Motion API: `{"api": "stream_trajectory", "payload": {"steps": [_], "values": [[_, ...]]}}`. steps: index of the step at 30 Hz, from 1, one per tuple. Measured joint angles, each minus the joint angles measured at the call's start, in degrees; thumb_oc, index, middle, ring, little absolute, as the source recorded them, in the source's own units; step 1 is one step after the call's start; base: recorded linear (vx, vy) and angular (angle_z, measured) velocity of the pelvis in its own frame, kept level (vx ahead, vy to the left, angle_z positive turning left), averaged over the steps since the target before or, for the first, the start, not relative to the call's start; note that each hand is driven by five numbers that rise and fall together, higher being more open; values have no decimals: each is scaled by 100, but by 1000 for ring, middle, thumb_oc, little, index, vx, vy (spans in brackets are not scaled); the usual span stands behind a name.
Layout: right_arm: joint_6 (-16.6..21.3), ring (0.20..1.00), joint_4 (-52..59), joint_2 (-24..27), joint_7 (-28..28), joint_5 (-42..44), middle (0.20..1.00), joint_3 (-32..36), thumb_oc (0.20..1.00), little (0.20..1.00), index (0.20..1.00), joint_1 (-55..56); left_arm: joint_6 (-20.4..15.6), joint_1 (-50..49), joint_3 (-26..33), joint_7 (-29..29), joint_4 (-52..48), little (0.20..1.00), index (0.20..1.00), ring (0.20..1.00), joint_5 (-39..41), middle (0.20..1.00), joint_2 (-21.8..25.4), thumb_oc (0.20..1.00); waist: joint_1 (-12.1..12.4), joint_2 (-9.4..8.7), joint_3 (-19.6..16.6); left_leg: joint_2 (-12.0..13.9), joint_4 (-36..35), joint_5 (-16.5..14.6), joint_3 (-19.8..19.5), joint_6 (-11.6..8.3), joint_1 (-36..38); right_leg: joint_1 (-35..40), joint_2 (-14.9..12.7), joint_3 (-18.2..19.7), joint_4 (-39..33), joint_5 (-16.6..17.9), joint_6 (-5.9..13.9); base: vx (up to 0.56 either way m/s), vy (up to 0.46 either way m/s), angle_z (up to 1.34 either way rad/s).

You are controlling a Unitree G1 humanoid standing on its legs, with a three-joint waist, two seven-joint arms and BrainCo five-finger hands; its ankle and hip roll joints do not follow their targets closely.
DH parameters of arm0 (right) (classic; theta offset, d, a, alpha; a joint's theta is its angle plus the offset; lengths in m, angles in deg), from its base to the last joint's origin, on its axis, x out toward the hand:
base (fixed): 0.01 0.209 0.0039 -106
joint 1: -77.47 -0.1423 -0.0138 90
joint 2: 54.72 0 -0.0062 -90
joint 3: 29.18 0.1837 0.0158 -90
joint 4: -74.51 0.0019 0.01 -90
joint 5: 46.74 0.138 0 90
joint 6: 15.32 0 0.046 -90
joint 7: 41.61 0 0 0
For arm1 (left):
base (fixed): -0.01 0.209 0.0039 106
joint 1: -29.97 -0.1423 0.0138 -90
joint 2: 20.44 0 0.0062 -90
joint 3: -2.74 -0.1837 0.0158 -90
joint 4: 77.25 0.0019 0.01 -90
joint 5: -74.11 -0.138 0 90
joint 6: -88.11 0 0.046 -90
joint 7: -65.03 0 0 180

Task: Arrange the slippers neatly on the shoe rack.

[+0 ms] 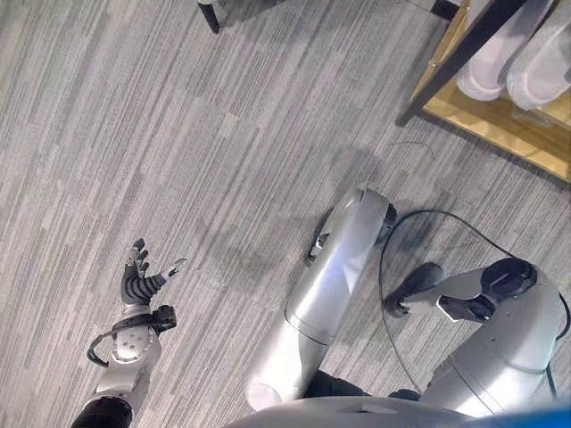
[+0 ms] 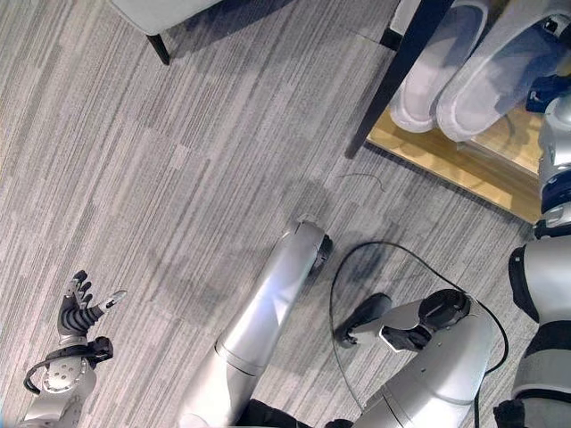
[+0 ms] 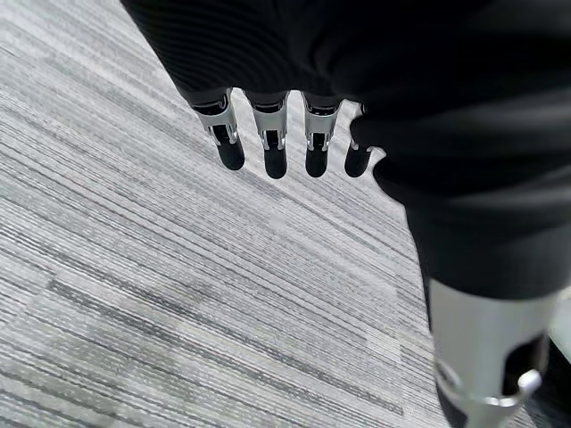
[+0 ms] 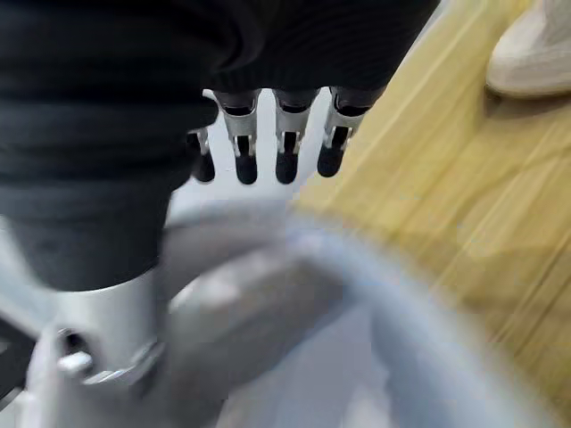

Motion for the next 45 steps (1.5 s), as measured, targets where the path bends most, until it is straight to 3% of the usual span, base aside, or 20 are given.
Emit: {"api": "stream_trajectory", "payload": {"steps": [5, 14, 19, 20, 22, 23, 25, 29, 39, 45], "values": [[-31, 1000, 15, 75, -8, -19, 1000, -8, 1000, 1000, 1000, 15, 17, -2, 4, 13, 2, 1000, 1000, 1000, -9, 1000, 10, 1000, -169, 0, 0, 28, 29, 0, -13, -1, 26, -15, 18, 3, 46, 0, 0, -7, -2, -2], [-134, 1000, 278, 60, -238, -676, 1000, -19, 1000, 1000, 1000, 5, 45, -2, -8, 216, -20, 1000, 1000, 1000, 8, 1000, 46, 1000, -197, -1, 0, 35, 33, 0, 0, -4, 73, 31, 28, 12, 25, 3, 1, -37, 19, -1], [-391, 1000, -477, -29, -256, -678, 1000, 3, 1000, 1000, 1000, -28, 160, -120, -34, 467, -460, 1000, 1000, 1000, 239, 1000, 316, 1000, -240, -5, -2, 38, 11, -1, 22, 0, 105, 71, 29, 24, -20, 14, -3, -18, 34, -1], [-425, 1000, -437, -111, -294, -673, 1000, -4, 1000, 1000, 1000, -28, 157, 33, -3, 460, -274, 1000, 1000, 1000, 243, 1000, 285, 1000, -324, -25, -8, 43, 22, -3, 29, 2, 106, 56, 33, 29, -18, 14, -3, -11, 48, -5], [-434, 1000, -201, -639, -393, -673, 1000, 70, 1000, 1000, 1000, -30, 177, 902, -208, 381, 1254, 1000, 1000, 1000, 339, 1000, -23, 1000, -501, -37, -12, 54, 71, -21, 1, -2, 119, 54, 125, 37, -7, 37, 33, -23, 14, -20], [-430, 1000, -142, -739, -394, -612, 1000, 163, 1000, 1000, 1000, 36, 154, 944, -267, 400, 1366, 1000, 1000, 1000, 416, 1000, -132, 1000, -518, -39, -11, 103, 165, -80, -43, -13, 101, 43, 181, 17, 35, 55, 72, -32, 13, -27], [-330, 1000, 354, -501, -428, -323, 1000, 380, 1000, 1000, 1000, 529, 120, 719, -95, 463, 1357, 1000, 1000, 1000, 690, 1000, -170, 1000, -496, -40, -11, 117, 229, -116, -44, 8, 89, 40, 200, 20, 65, 53, 70, -19, 18, -12], [-236, 1000, 749, -565, -376, -308, 1000, 421, 1000, 1000, 1000, 893, 102, 632, 244, 483, 1294, 1000, 1000, 1000, 773, 1000, 107, 1000, -456, -39, -12, 116, 356, -147, -65, -6, 37, -3, 210, 26, 163, 50, 66, -23, 28, -3], [-321, 1000, 101, -705, -389, -906, 1000, -51, 1000, 1000, 1000, -174, 52, 655, 248, 637, 1481, 1000, 1000, 1000, 1110, 1000, 233, 1000, -349, -36, -14, 122, 260, -146, -62, -6, 50, 48, 199, 0, 33, 62, 91, -11, 14, 0], [-468, 1000, -281, -844, -329, -1580, 1000, -1107, 1000, 1000, 1000, -566, 38, 718, 242, 698, 1617, 1000, 1000, 1000, 1189, 1000, 308, 1000, -205, -36, -14, 79, 290, -147, -145, -4, 41, 143, 173, -94, -20, 62, 91, 6, 19, 1]]}}
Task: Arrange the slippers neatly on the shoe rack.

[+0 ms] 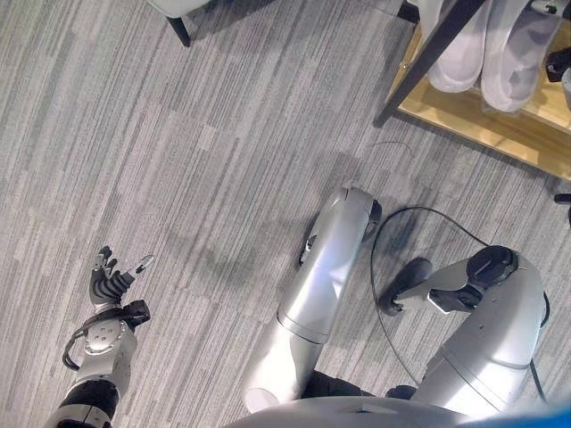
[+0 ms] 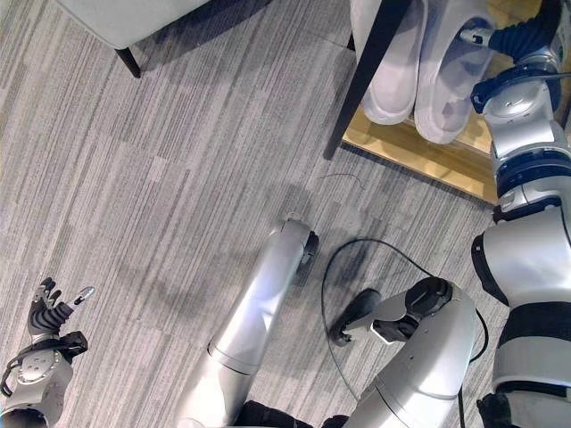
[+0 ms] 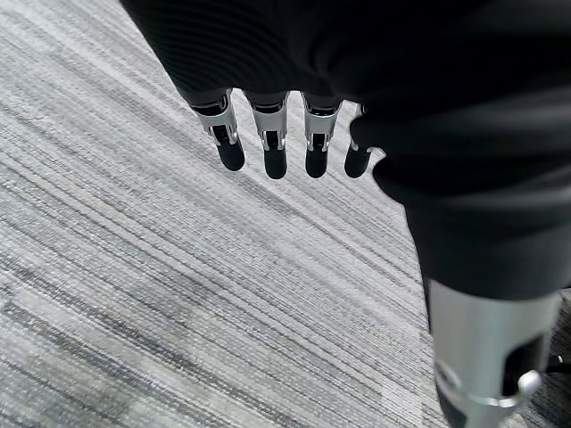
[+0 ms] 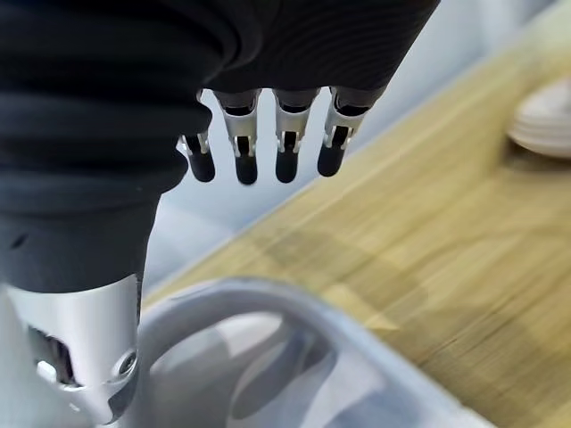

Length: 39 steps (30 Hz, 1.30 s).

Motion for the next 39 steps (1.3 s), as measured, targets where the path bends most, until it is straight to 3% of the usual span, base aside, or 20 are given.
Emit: {"api": "stream_trajectory", "payload": {"steps": [7, 12, 16, 20, 22, 23, 24, 26, 29, 32, 36, 37, 38, 39], "values": [[-128, 1000, -525, 3, 108, -229, 1000, 100, 1000, 1000, 1000, 1, 1, 126, 10, 70, -25, 1000, 1000, 1000, 10, 1000, 238, 1000, -15, 1, 0, -27, 3, -21, 6, 39, -31, 0, -6, 0, -7, -8, -16, -1, 9, 1], [-154, 1000, -316, 71, -9, 87, 1000, 1066, 1000, 1000, 1000, 80, -3, 124, 238, 153, 14, 1000, 1000, 1000, 174, 1000, 397, 1000, -214, 1, 0, 52, 48, -29, 102, 53, -31, -127, 47, 132, 100, -10, -21, -5, 24, -6], [177, 1000, 1731, 151, -349, 936, 1000, 2231, 1000, 1000, 1000, 1564, 26, 124, 455, 140, 428, 1000, 1000, 1000, 178, 1000, 62, 1000, -458, -3, -1, 164, 76, -67, 229, 80, -19, -283, 165, 308, 171, 3, 1, -18, 2, -11], [445, 1000, 3028, 286, -358, 1226, 1000, 2554, 1000, 1000, 1000, 2589, 46, 161, 675, 137, 384, 1000, 1000, 1000, 189, 1000, -32, 1000, -656, -15, -1, 240, 104, -135, 236, 48, 39, -319, 253, 346, 196, 11, -3, -17, -26, -9], [723, 1000, 5216, 282, -411, 1198, 1000, 3750, 1000, 1000, 1000, 4379, 81, 253, 936, 140, 298, 1000, 1000, 1000, 220, 1000, -174, 1000, -733, -34, -3, 244, 105, -171, 284, 86, 74, -301, 271, 409, 244, -27, 20, -9, -47, 0], [984, 1000, 5751, 279, -410, 1099, 1000, 3968, 1000, 1000, 1000, 5002, 95, 251, 995, 138, 323, 1000, 1000, 1000, 220, 1000, -201, 1000, -854, -46, -4, 241, 108, -181, 287, 67, 92, -295, 270, 408, 235, -25, 18, -14, -70, -2], [1011, 1000, 5744, 277, -415, 1077, 1000, 4006, 1000, 1000, 1000, 5122, 101, 251, 1039, 138, 319, 1000, 1000, 1000, 218, 1000, -223, 1000, -917, -46, -4, 243, 109, -181, 289, 67, 97, -285, 272, 409, 235, -24, 16, -11, -55, -5], [1114, 1000, 6138, 14, -482, 883, 1000, 4680, 1000, 1000, 1000, 6405, 99, 266, 1178, 139, -31, 1000, 1000, 1000, 146, 1000, -285, 1000, -1049, -195, -2, 305, 147, -237, 311, 70, 211, -224, 309, 448, 299, -55, 68, -12, -83, -10], [1207, 1000, 6761, -757, -399, 591, 1000, 4876, 1000, 1000, 1000, 7607, 128, 289, 1577, 134, -64, 1000, 1000, 1000, -15, 1000, -506, 1000, -1360, -435, -17, 317, 313, -411, 202, -50, 370, -210, 458, 445, 453, -113, 102, -6, -73, -25], [1196, 1000, 7136, -1145, -314, 195, 1000, 5029, 1000, 1000, 1000, 8210, 198, 400, 1606, 135, -77, 1000, 1000, 1000, -101, 1000, -528, 1000, -1499, -463, -21, 314, 434, -452, 142, -132, 375, -276, 490, 428, 605, -120, 43, -2, -34, -10], [1054, 1000, 6902, -1192, -381, -789, 1000, 5234, 1000, 1000, 1000, 8413, 234, 348, 1670, 120, -453, 1000, 1000, 1000, -152, 1000, -687, 1000, -1582, -516, -24, 363, 511, -480, 117, -187, 360, -347, 543, 454, 719, -134, 17, -62, -65, -5], [962, 1000, 6514, -1771, -720, -1129, 1000, 5684, 1000, 1000, 1000, 8612, -73, -434, 1459, 7, -2557, 1000, 1000, 1000, -195, 1000, -1650, 1000, -1471, -596, -63, 384, 344, -447, 168, -146, 399, -302, 470, 457, 621, -137, 11, -142, -187, 21], [810, 1000, 5947, -2100, -990, -1200, 1000, 5648, 1000, 1000, 1000, 8691, -319, -662, 568, 13, -3054, 1000, 1000, 1000, -596, 1000, -1978, 1000, -1340, -794, -128, 436, 84, -381, 186, -195, 439, -317, 481, 367, 419, -126, 36, -83, -108, 16], [672, 1000, 5503, -2220, -1049, -1199, 1000, 5292, 1000, 1000, 1000, 8569, -229, 118, 150, 9, -1812, 1000, 1000, 1000, -795, 1000, -1880, 1000, -1227, -909, -191, 579, -244, -287, 189, -221, 512, -231, 569, 315, 87, -45, 15, -99, -63, 2]]}}
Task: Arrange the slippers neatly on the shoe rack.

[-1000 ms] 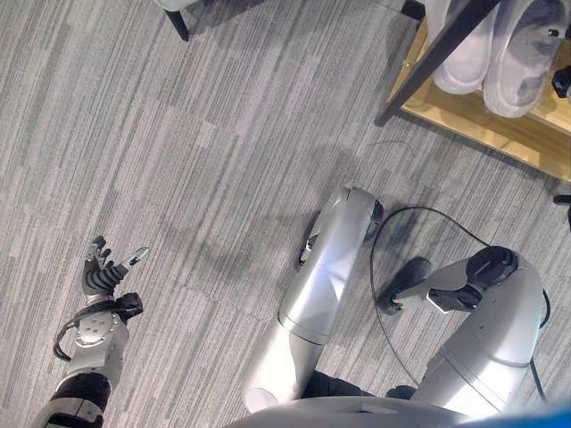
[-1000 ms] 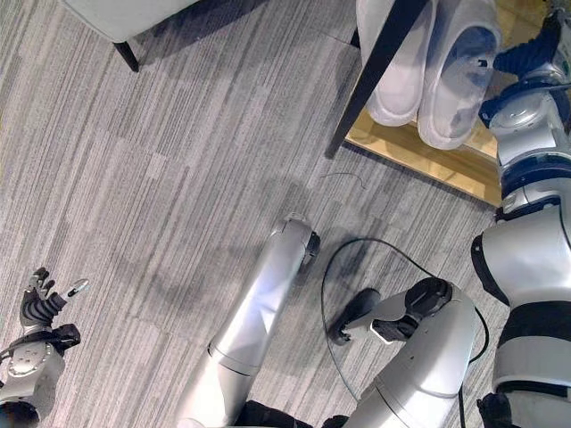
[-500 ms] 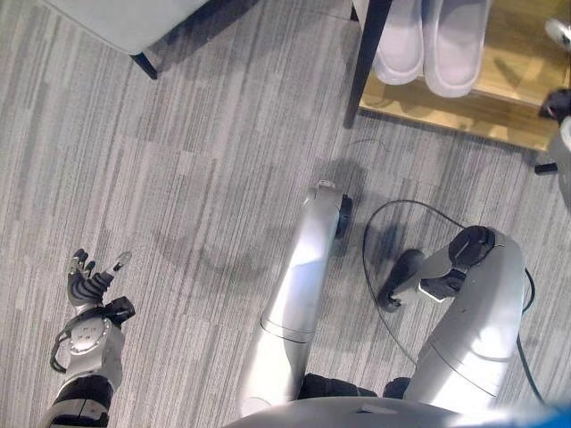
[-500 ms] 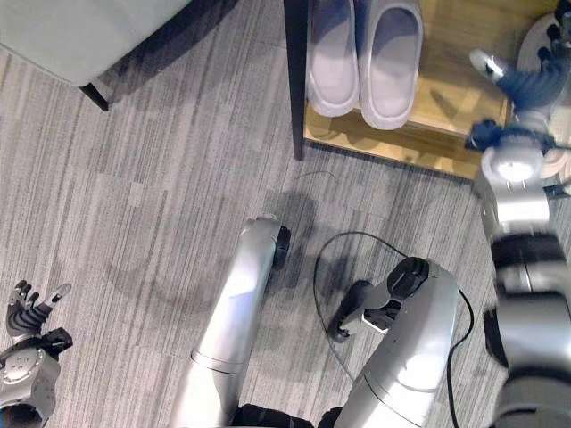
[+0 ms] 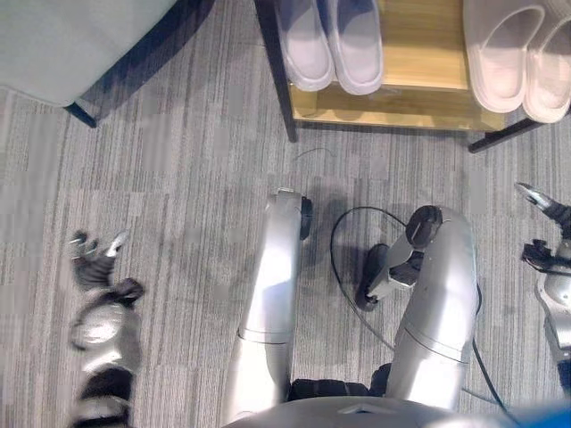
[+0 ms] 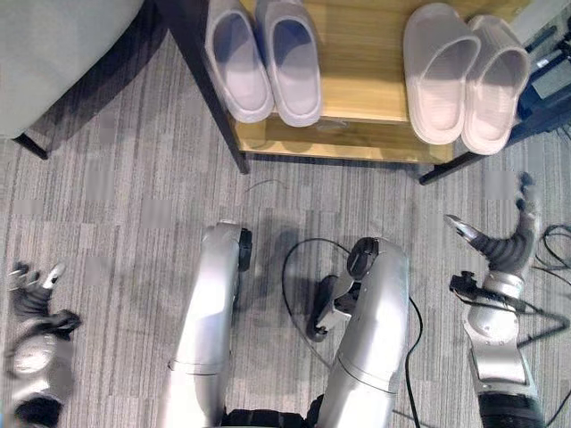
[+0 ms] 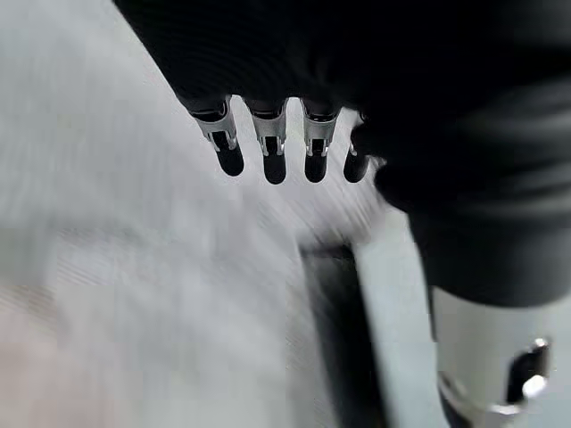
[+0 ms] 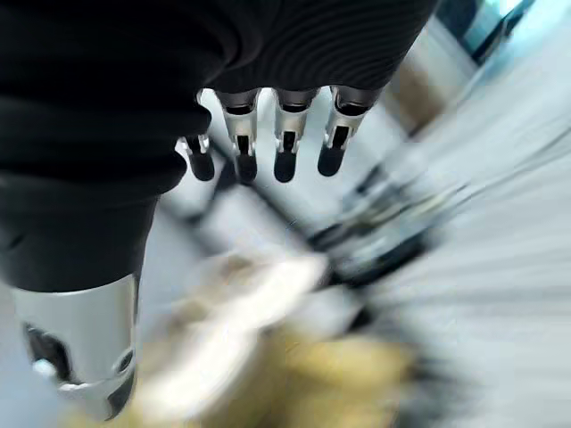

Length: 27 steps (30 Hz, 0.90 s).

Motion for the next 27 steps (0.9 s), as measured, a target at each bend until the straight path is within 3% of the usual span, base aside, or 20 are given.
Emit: {"api": "stream_trajectory", "payload": {"steps": [1, 2, 3, 4, 5, 6, 8, 10, 13, 15, 18, 19, 21, 22, 23, 24, 25, 27], "values": [[11, 1000, -454, -266, 5, -50, 1000, -156, 1000, 1000, 1000, -316, 260, 1119, 99, -91, 1770, 1000, 1000, 1000, 27, 1000, -50, 1000, -13, -73, -12, 25, -515, 215, -58, -2, 157, 208, 42, -206, -521, 203, 29, -72, -33, -13], [22, 1000, -765, -582, -38, -24, 1000, -210, 1000, 1000, 1000, -491, 321, 1345, 472, -295, 1924, 1000, 1000, 1000, 112, 1000, 31, 1000, -135, -270, -175, -45, -1093, 442, -139, -43, 281, 307, 43, -346, -1069, 435, -197, -107, -24, -15], [50, 1000, -1072, -713, -162, 1, 1000, -160, 1000, 1000, 1000, -499, 207, 1373, 538, -309, 1868, 1000, 1000, 1000, 104, 1000, 143, 1000, -170, -367, -338, 0, -1545, 585, -126, -9, 380, 411, 47, -455, -1523, 595, -222, -70, 5, -9], [12, 1000, -1303, -733, -273, 150, 1000, -130, 1000, 1000, 1000, -398, 180, 1319, 606, -337, 1719, 1000, 1000, 1000, 109, 1000, 194, 1000, -185, -356, -434, 11, -1876, 716, -122, -52, 524, 578, 8, -505, -1800, 695, -118, -95, 10, 11], [25, 1000, -1713, -736, -399, 225, 1000, -63, 1000, 1000, 1000, -378, 114, 1206, 699, -334, 1574, 1000, 1000, 1000, 108, 1000, 216, 1000, -213, -330, -557, 11, -2195, 789, -63, -5, 709, 776, -49, -529, -2067, 717, -135, -93, 6, 32], [8, 1000, -2220, -736, -440, 332, 1000, -61, 1000, 1000, 1000, -401, 78, 993, 739, -334, 1454, 1000, 1000, 1000, 108, 1000, 227, 1000, -259, -318, -846, -23, -2451, 876, -42, 0, 713, 800, -98, -561, -2287, 740, -94, -100, 22, 39], [-2, 1000, -3202, -732, -430, 857, 1000, -57, 1000, 1000, 1000, -550, 72, 584, 503, -364, 1764, 1000, 1000, 1000, 70, 1000, 265, 1000, -168, -111, -1487, -47, -3121, 1133, -37, 1, 768, 926, -138, -717, -2944, 935, -79, -144, 17, 25], [81, 1000, -3674, -706, -295, 1261, 1000, -104, 1000, 1000, 1000, -817, 200, 508, 97, -485, 2089, 1000, 1000, 1000, -207, 1000, 322, 1000, -103, 54, -1687, -52, -3471, 1301, -59, 2, 835, 1053, -160, -849, -3318, 1072, -110, -169, -15, 12], [74, 1000, -4504, -790, -104, 1769, 1000, -194, 1000, 1000, 1000, -1177, 408, 369, -649, -575, 1656, 1000, 1000, 1000, -744, 1000, 488, 1000, -68, 49, -1689, -94, -4188, 1574, -41, 17, 1436, 1666, -202, -957, -3953, 1258, -34, -100, -19, 20], [39, 1000, -5060, -1005, 71, 2152, 1000, -207, 1000, 1000, 1000, -1200, 454, 241, -973, -561, 1714, 1000, 1000, 1000, -1142, 1000, 299, 1000, -96, -5, -1798, -41, -5178, 1787, 8, 97, 2562, 2746, -99, -1049, -4910, 1472, 68, -8, -53, 1], [-29, 1000, -5503, -1017, 265, 2486, 1000, -222, 1000, 1000, 1000, -1032, 478, 240, -1020, -482, 2219, 1000, 1000, 1000, -1298, 1000, 143, 1000, -106, -18, -2045, 34, -5940, 2000, 21, 140, 3260, 3458, -22, -1209, -5679, 1703, 153, 91, -58, -9], [-166, 1000, -5760, -1111, 452, 2613, 1000, -495, 1000, 1000, 1000, -871, 640, 233, -884, -431, 3083, 1000, 1000, 1000, -1365, 1000, -21, 1000, -150, -36, -2124, 147, -6594, 2166, 48, 94, 4099, 4290, 142, -1302, -6390, 1930, 262, 201, -61, -17], [-212, 1000, -5706, -1089, 514, 2650, 1000, -572, 1000, 1000, 1000, -422, 704, -36, -837, -431, 3106, 1000, 1000, 1000, -1374, 1000, -171, 1000, -85, -79, -2527, 158, -6888, 2228, 86, 87, 4285, 4482, 192, -1298, -6704, 2020, 273, 372, -158, -12], [-298, 1000, -5646, -1106, 728, 2644, 1000, -613, 1000, 1000, 1000, -427, 702, 135, -529, -281, 3651, 1000, 1000, 1000, -1548, 1000, -382, 1000, -156, 34, -2291, 187, -7208, 2251, 39, 104, 4715, 4938, 264, -1410, -7063, 2056, 372, 197, -129, 9], [-354, 1000, -5595, -1427, 950, 2663, 1000, -445, 1000, 1000, 1000, -401, 923, 239, -237, -218, 4427, 1000, 1000, 1000, -1548, 1000, -525, 1000, -264, -19, -2240, 248, -8259, 2749, 17, -3, 5629, 5831, 378, -1608, -8021, 2486, 431, 280, -144, -5], [-457, 1000, -5722, -1746, 1251, 2662, 1000, -617, 1000, 1000, 1000, -14, 1068, -357, -193, -85, 4740, 1000, 1000, 1000, -1578, 1000, -698, 1000, -264, -102, -2543, 337, -9978, 3662, 94, -109, 7176, 7430, 589, -1791, -9924, 3324, 566, 309, -127, -27], [-478, 1000, -5845, -1620, 1529, 2664, 1000, -719, 1000, 1000, 1000, 270, 1124, -736, -144, 37, 4842, 1000, 1000, 1000, -1714, 1000, -869, 1000, -253, 71, -2838, 525, -10794, 3481, 73, -59, 7994, 8236, 847, -1905, -10838, 3459, 762, 385, -128, -29], [-593, 1000, -5858, -1648, 1898, 2667, 1000, -805, 1000, 1000, 1000, 264, 1307, -788, -144, 194, 4935, 1000, 1000, 1000, -1794, 1000, -890, 1000, -277, 109, -2993, 555, -11294, 3773, 137, -83, 8338, 8518, 939, -1917, -11272, 3732, 686, 253, -44, -16]]}}
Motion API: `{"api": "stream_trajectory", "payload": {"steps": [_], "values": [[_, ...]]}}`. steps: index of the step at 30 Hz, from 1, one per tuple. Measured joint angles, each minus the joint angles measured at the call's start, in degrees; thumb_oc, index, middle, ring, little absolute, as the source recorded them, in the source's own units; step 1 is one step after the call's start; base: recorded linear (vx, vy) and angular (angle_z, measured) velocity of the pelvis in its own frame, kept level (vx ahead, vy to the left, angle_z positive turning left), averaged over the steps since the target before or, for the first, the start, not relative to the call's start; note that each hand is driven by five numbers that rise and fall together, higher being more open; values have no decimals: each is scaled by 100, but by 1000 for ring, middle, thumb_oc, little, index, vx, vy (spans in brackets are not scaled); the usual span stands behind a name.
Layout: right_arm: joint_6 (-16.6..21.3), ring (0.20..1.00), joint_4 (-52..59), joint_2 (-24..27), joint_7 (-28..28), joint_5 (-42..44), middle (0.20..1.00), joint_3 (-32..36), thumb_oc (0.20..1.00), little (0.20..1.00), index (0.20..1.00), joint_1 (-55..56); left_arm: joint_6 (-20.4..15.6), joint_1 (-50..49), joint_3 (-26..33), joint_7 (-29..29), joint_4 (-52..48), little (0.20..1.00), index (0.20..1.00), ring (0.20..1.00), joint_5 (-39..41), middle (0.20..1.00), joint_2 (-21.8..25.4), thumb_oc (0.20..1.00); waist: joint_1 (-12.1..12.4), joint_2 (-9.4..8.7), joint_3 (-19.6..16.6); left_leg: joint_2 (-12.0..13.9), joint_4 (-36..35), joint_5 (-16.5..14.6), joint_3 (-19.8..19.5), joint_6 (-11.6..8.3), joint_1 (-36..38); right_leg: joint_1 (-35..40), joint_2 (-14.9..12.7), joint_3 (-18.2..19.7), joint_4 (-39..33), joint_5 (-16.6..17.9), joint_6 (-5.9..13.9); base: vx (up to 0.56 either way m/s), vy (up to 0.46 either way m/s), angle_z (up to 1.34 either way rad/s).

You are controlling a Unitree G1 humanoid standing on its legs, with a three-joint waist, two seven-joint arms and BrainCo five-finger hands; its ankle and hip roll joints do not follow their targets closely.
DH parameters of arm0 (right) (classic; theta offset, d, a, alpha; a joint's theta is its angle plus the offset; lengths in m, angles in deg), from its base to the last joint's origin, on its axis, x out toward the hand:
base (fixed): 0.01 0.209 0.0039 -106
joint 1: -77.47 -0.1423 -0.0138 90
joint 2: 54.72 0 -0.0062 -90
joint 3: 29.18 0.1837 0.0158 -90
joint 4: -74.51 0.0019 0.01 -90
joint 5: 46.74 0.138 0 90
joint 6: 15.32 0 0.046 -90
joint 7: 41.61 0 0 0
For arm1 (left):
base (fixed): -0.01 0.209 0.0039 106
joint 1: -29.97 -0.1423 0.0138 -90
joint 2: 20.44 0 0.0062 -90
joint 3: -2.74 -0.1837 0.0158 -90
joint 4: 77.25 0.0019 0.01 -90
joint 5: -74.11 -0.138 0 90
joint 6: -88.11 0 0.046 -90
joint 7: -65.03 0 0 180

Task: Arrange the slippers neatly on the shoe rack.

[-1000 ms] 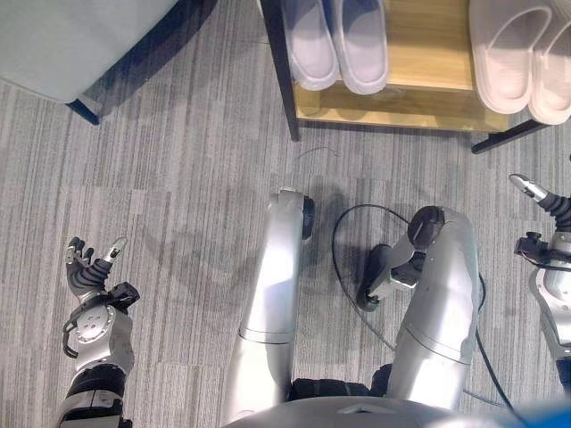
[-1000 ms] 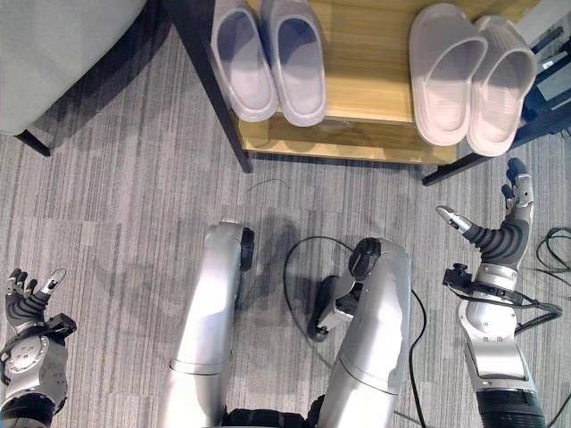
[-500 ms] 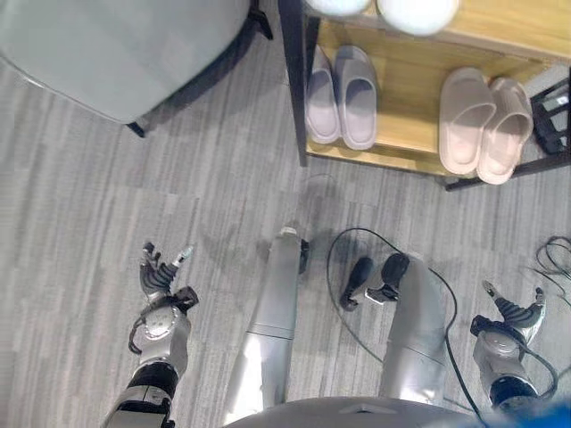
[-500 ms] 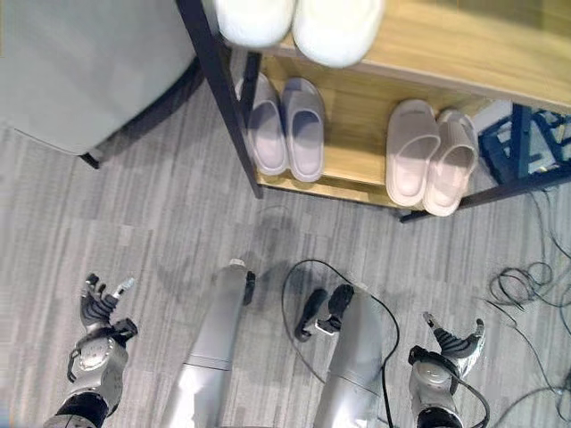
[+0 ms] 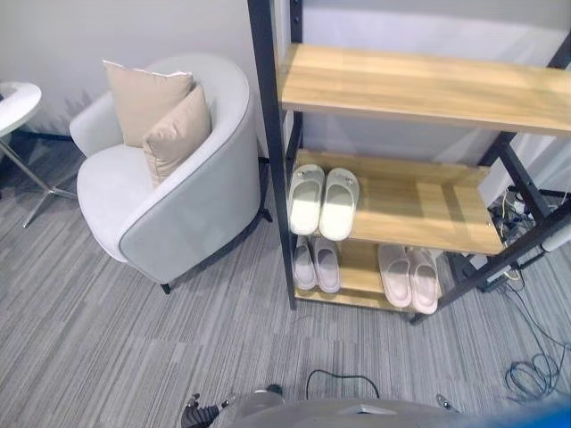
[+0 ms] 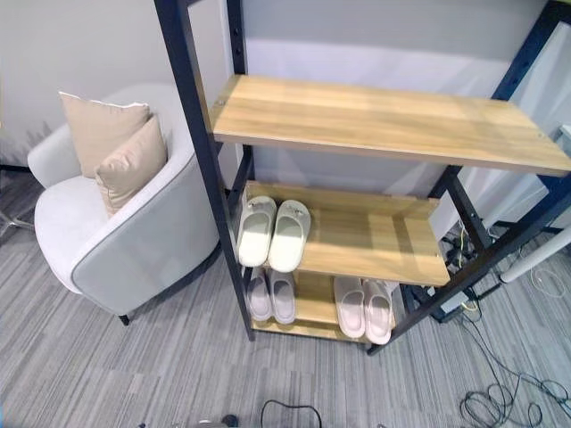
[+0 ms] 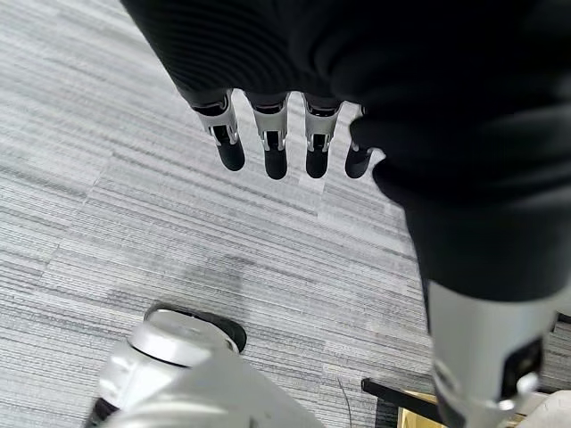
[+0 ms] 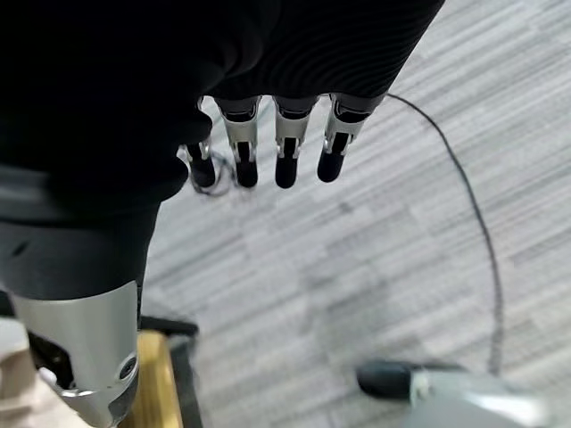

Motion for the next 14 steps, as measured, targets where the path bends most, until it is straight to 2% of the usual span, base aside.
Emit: {"api": "stream_trajectory", "payload": {"steps": [3, 4, 6, 8, 9, 14], "values": [[-81, 1000, -42, -23, 220, 0, 1000, -84, 1000, 1000, 1000, 72, 49, -48, 24, 140, 127, 1000, 1000, 1000, -15, 1000, -16, 1000, 11, 53, -173, 25, -634, 173, 132, 25, 563, 443, 87, 78, -579, 211, 37, 133, -23, -17], [-108, 1000, -101, -19, 244, 1, 1000, -84, 1000, 1000, 1000, 76, 51, -74, 9, 192, 117, 1000, 1000, 1000, -17, 1000, -15, 1000, 13, 75, -321, 21, -704, 196, 151, 27, 567, 460, 104, 112, -696, 275, 40, 56, -28, -12], [-105, 1000, -147, -18, 322, 9, 1000, -91, 1000, 1000, 1000, 139, 63, -55, -4, 223, 113, 1000, 1000, 1000, -25, 1000, 0, 1000, 21, 68, -392, 3, -809, 246, 146, 32, 647, 594, 144, 137, -980, 418, 54, 41, -13, -4], [-82, 1000, -133, 50, 378, 8, 1000, -142, 1000, 1000, 1000, 155, 70, 8, -12, 231, -5, 1000, 1000, 1000, -141, 1000, -28, 1000, -8, 65, -389, 3, -815, 273, 147, 29, 651, 595, 143, 137, -989, 434, 47, 62, 3, -2], [-114, 1000, -148, 71, 393, 8, 1000, -108, 1000, 1000, 1000, 172, 119, -67, -3, 234, 4, 1000, 1000, 1000, -141, 1000, -16, 1000, 2, 126, -356, -1, -867, 296, 155, 24, 716, 620, 149, 162, -1000, 442, 46, 15, -1, -9], [-195, 1000, -142, 78, 392, -2, 1000, -103, 1000, 1000, 1000, 300, 158, 163, -29, 332, -30, 1000, 1000, 1000, -135, 1000, -26, 1000, -52, 213, -293, 6, -875, 321, 192, 18, 719, 599, 144, 215, -979, 464, 47, -5, 6, -5]]}}
